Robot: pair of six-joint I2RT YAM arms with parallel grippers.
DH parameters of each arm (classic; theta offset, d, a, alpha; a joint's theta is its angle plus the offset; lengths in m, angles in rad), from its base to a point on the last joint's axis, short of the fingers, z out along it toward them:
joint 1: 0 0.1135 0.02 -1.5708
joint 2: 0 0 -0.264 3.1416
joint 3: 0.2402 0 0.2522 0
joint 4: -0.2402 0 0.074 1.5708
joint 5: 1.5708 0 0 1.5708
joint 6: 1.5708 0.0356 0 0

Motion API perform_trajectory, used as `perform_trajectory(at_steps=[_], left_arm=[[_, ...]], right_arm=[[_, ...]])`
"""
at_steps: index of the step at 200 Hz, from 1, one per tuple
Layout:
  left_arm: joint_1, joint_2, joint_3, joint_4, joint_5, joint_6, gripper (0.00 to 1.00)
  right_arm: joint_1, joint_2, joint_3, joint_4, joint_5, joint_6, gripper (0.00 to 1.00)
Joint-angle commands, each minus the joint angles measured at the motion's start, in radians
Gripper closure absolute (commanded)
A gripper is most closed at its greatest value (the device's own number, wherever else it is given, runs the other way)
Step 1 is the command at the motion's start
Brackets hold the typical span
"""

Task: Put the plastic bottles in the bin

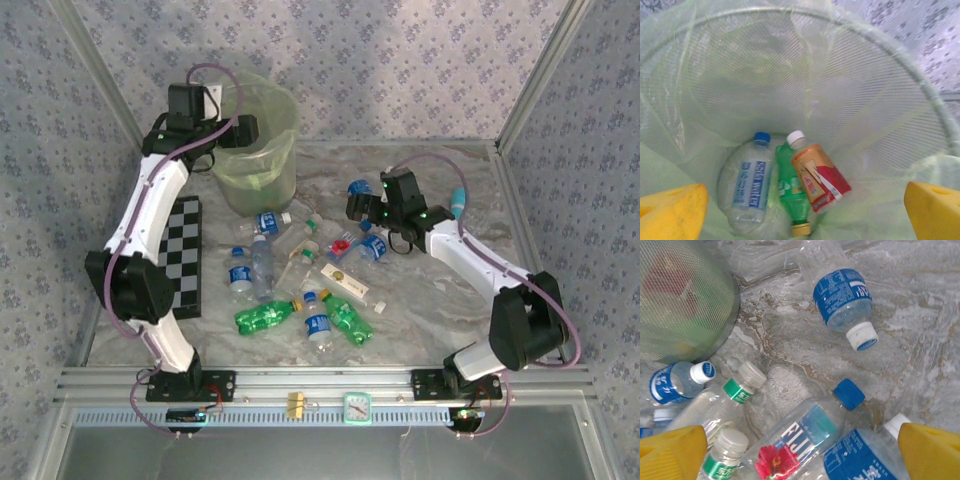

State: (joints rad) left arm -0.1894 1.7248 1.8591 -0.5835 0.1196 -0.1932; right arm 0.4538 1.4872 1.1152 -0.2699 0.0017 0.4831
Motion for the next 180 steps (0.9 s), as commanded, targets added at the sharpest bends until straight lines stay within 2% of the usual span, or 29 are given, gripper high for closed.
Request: perform_trajectory(at_steps=[1,31,87,142,180], left_arm=[[-0.018,-0.11,-0.048,0.089,0.047,-0.026,0.0],[-0.042,-0.229,-0.225,0.209,0.084,-0.076,0.0],[-0.079,-0.422,-0.617,0.469,0.193,-0.25,0.0],[-0.09,-0.528,-0.764,0.407,0.159,-0.175,0.0],[-0.09,-0.584,-0.839,0.427,0.125,-0.193,0.0]], right_arm=[[-0.01,0.064,0.069,-0.056,0.022,-0.147,0.0],[-0.041,0.183,0.185,-0.106,0.019,-0.221,0.0],[-0.101,0.467,0.449,-0.242,0.008,-0.337,0.0],[-0.11,0.648,0.64,-0.273,-0.001,-0.406,0.0],[-0.115,0.771,0.781,-0.327,-0.015,-0.416,0.0]])
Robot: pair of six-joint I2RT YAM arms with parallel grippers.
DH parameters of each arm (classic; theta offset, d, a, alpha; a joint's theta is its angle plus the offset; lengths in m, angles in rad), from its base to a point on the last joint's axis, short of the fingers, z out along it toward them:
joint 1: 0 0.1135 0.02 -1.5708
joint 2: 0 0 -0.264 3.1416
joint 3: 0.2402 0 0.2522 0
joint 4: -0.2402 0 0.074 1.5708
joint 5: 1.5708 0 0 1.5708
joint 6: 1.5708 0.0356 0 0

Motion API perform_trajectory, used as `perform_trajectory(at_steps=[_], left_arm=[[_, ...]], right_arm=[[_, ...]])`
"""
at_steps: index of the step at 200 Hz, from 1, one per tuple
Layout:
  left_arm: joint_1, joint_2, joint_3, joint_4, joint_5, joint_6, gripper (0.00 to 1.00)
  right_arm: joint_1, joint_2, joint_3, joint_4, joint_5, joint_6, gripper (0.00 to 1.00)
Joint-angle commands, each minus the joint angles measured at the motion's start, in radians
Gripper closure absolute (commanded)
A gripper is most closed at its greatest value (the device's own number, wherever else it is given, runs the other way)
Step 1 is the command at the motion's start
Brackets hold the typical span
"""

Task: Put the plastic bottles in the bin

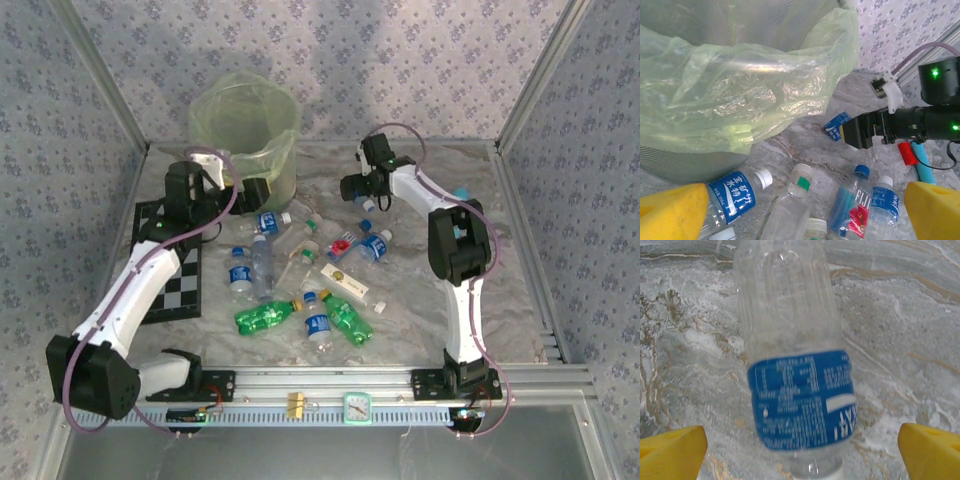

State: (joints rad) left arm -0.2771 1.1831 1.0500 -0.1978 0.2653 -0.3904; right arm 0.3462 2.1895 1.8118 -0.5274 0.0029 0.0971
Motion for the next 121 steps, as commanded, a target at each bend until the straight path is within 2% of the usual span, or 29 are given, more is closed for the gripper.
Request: perform_trajectory(at_steps=[1,44,94,121], left_arm=[[-0.002,-0.043,-0.031,0.042,-0.021,0.004,0.0],[-0.002,-0.042,-0.05,0.069,-0.01,-0.011,0.0],[-0.002,-0.047,-0.052,0.078,0.005,-0.008,0.0],[-0.002,-0.046,-0.056,0.084,0.018,-0.018,0.0]], right_arm=[[-0.007,0.072,0.088,-0.082,-0.017,-0.03,0.0],[-0.009,0.162,0.177,-0.139,-0.027,-0.028,0.04],[-0.016,0.195,0.191,-0.123,-0.08,-0.001,0.17],[-0.028,0.199,0.19,-0.115,-0.11,0.015,0.28]])
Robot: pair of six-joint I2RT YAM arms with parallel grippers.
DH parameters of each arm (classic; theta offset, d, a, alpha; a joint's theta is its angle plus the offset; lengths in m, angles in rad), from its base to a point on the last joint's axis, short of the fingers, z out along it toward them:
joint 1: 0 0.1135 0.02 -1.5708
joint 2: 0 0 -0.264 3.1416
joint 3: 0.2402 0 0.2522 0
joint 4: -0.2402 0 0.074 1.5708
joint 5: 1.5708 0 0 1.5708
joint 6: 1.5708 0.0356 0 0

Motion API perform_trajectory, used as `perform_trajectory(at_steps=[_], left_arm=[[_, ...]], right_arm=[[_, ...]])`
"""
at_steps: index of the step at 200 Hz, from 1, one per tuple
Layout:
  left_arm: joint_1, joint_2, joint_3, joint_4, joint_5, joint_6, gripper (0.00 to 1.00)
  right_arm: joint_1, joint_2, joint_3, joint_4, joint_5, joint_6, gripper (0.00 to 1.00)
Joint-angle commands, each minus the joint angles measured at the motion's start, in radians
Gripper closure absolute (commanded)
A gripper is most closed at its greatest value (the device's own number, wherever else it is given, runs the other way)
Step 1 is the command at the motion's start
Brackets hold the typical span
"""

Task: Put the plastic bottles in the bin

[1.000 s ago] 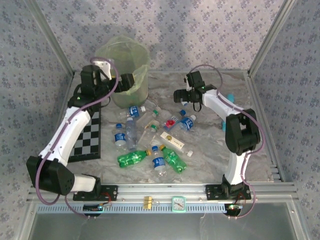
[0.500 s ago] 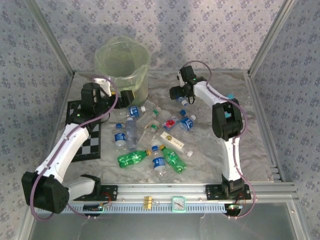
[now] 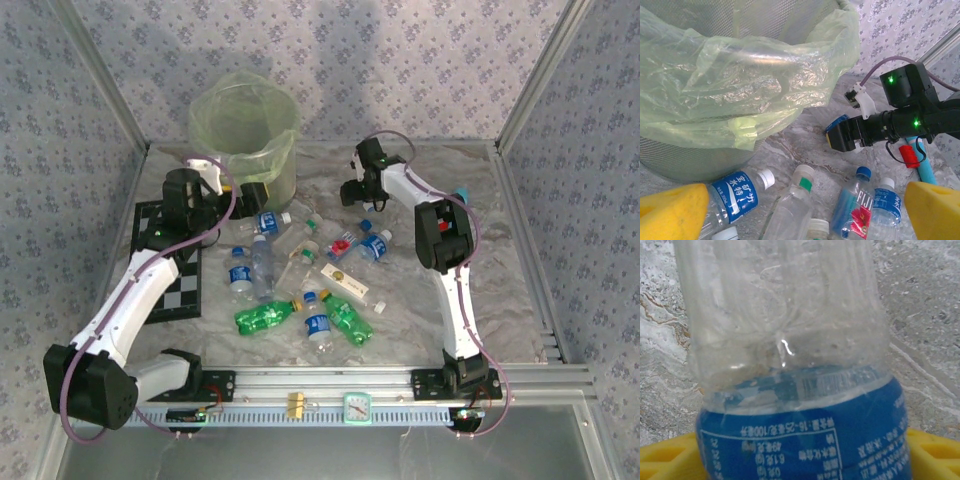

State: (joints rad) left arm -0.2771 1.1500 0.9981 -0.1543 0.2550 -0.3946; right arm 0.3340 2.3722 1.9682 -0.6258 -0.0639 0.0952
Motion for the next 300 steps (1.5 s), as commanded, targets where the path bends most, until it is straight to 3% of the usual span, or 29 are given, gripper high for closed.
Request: perform_trajectory(at_steps=[1,49,143,205,300], left_arm=[[-0.002,-0.013,-0.004,0.041,0.029,-0.015,0.0],[-0.004,-0.014,-0.002,0.042,0.038,-0.059,0.0],[-0.086,0.044,0.069,0.13,0.068,-0.194,0.0],[-0.185,0.167,0.167,0.169,0.072,-0.217,0.0],[-0.213,0.22,0.166,0.269,0.046,-0.268,0.0]], right_arm=[[-0.016,0.015,0.034,-0.016,-0.046,0.017,0.28],[-0.053,-0.059,-0.046,0.089,-0.179,0.036,0.44],[-0.033,-0.474,-0.372,0.293,-0.313,0.08,0.47],[0.079,-0.683,-0.519,0.381,-0.373,0.105,0.47],[0.259,-0.807,-0.667,0.551,-0.408,0.168,0.47]])
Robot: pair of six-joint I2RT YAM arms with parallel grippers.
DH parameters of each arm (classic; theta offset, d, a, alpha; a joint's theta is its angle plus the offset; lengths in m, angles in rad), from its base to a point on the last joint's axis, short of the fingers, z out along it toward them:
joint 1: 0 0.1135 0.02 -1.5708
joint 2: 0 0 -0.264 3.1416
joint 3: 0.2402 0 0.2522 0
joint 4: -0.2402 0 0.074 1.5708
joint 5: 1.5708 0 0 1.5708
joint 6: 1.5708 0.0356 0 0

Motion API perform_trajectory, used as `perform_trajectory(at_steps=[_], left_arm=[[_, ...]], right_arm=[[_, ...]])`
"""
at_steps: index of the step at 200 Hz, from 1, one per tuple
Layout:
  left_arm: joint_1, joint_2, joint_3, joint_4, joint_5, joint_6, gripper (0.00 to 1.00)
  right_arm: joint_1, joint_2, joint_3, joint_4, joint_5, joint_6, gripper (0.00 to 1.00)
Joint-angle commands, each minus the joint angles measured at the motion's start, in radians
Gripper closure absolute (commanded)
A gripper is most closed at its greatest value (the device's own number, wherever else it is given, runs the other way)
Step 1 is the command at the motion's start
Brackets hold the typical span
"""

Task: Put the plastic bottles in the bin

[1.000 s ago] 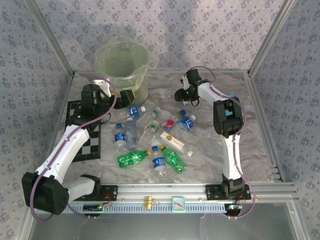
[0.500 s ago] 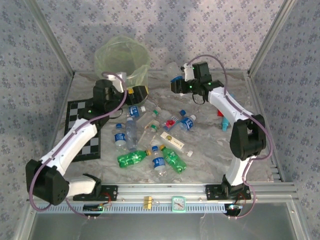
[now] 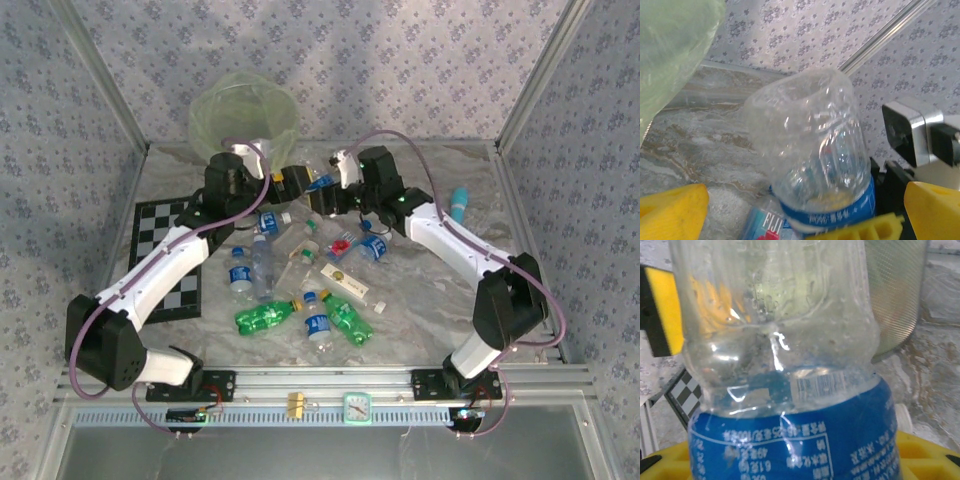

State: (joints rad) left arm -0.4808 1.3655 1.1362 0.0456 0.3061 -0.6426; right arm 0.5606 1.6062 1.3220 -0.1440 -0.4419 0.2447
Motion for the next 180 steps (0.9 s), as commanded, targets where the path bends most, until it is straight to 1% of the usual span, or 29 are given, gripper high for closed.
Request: perform_trajectory(at_steps=[1,72,97,117,142,180], left_arm=[[-0.009,0.004,0.028,0.069,-0.006,-0.02,0.0],[-0.01,-0.005,-0.003,0.069,-0.08,-0.02,0.0],[-0.01,-0.004,-0.007,0.068,-0.082,-0.018,0.04],[-0.009,-0.005,-0.009,0.068,-0.077,-0.009,0.12],[-0.01,-0.009,-0.012,0.069,-0.076,-0.002,0.31],[-0.009,-0.016,-0.013,0.072,-0.078,0.0,0.46]], right_arm=[[0.034,-0.041,-0.021,0.07,-0.031,0.018,0.47],[0.089,-0.048,-0.027,0.117,-0.08,0.002,0.47],[0.095,-0.045,-0.028,0.12,-0.086,0.004,0.47],[0.096,-0.046,-0.028,0.121,-0.083,0.004,0.47],[0.098,-0.044,-0.027,0.125,-0.082,0.004,0.47],[0.101,-0.039,-0.027,0.13,-0.078,0.008,0.42]])
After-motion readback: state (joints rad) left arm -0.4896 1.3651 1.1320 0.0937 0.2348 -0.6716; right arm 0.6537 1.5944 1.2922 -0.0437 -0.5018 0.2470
